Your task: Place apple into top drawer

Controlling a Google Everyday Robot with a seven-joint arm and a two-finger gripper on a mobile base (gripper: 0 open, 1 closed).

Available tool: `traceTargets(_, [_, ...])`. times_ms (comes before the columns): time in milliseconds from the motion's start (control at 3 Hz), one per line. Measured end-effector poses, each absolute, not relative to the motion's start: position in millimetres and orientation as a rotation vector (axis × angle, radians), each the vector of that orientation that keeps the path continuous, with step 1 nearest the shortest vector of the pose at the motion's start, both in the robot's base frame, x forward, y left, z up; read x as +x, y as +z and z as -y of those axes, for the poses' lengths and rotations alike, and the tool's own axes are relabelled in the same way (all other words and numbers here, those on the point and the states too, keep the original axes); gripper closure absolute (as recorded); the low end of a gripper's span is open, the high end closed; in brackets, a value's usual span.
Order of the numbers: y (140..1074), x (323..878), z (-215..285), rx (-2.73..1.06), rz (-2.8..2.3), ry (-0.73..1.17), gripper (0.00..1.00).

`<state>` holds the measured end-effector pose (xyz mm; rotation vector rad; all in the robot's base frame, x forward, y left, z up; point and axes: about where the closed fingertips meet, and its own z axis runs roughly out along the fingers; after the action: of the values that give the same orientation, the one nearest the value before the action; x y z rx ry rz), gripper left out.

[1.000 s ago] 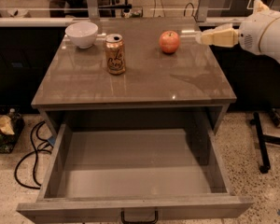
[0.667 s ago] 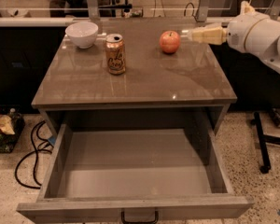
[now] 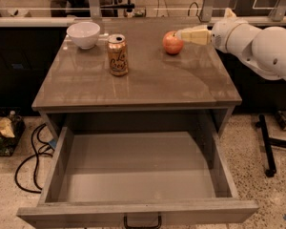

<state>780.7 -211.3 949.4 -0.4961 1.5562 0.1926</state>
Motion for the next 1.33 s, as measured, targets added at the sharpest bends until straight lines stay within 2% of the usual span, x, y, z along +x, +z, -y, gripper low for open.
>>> traceTargets(667, [919.5, 819.9, 193.4, -0.553, -1.646, 0.214, 0.00])
traceTargets(1333, [879.2, 839.6, 163.7, -0.565, -1.696, 0.344, 0.00])
